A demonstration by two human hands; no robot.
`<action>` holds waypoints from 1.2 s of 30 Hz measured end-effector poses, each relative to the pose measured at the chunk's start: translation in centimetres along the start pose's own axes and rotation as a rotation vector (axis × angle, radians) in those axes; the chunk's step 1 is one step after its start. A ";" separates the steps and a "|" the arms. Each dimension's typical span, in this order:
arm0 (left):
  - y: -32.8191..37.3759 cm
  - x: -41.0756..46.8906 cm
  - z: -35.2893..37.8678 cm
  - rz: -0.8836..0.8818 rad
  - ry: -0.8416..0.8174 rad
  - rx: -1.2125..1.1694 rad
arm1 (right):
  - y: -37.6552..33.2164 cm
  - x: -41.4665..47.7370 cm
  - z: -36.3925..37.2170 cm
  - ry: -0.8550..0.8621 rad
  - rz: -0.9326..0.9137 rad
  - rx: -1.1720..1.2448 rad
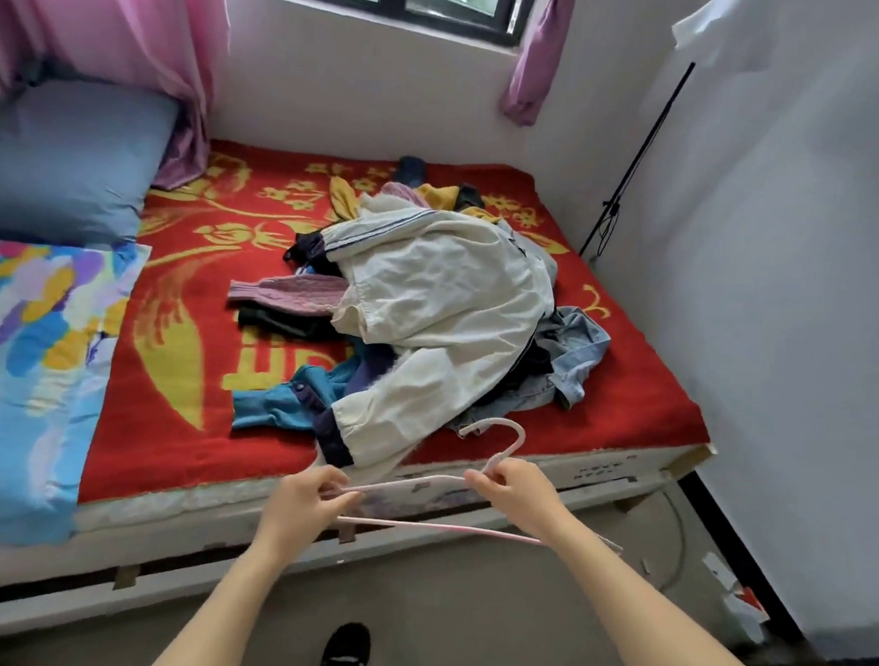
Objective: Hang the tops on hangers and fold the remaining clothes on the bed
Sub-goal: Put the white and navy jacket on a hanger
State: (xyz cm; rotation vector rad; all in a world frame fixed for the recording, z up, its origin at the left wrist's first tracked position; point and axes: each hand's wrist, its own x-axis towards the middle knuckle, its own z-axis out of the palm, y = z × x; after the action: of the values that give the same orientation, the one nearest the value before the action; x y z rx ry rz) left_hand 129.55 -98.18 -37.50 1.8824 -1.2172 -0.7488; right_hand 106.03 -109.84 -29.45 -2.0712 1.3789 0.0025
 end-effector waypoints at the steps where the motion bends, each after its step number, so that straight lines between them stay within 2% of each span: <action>1: 0.2 2.2 0.0 0.013 0.001 -0.009 | -0.1 1.6 -0.9 0.013 0.018 0.003; 6: 2.0 11.0 1.0 0.029 -0.053 -0.049 | 0.6 6.9 -3.8 0.140 0.101 0.110; 11: 4.6 15.7 3.3 0.072 -0.120 -0.037 | 4.1 9.3 -5.5 0.178 0.190 0.211; 15: 7.3 20.4 5.6 0.134 -0.165 0.126 | 6.7 11.7 -8.6 0.207 0.188 0.264; 19: 8.3 25.3 6.9 0.020 -0.069 0.385 | 10.5 15.3 -12.8 0.247 0.187 0.291; 24: 10.6 31.6 9.5 -0.059 0.002 0.348 | 16.8 22.8 -19.2 0.347 0.165 0.360; 28: 13.9 35.7 14.0 -0.096 -0.048 0.334 | 21.1 27.9 -23.9 0.327 0.130 0.449; 32: 16.5 39.4 17.7 -0.136 -0.080 0.319 | 25.1 31.7 -27.4 0.234 0.210 0.610; 36: 18.0 41.7 20.2 -0.168 -0.081 0.339 | 29.1 36.3 -29.5 0.274 0.337 0.672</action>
State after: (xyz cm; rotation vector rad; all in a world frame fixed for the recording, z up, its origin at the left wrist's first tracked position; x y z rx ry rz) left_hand 120.49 -147.06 -36.21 2.2724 -1.3130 -0.7498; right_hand 88.38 -161.89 -33.01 -1.3043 1.5977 -0.5437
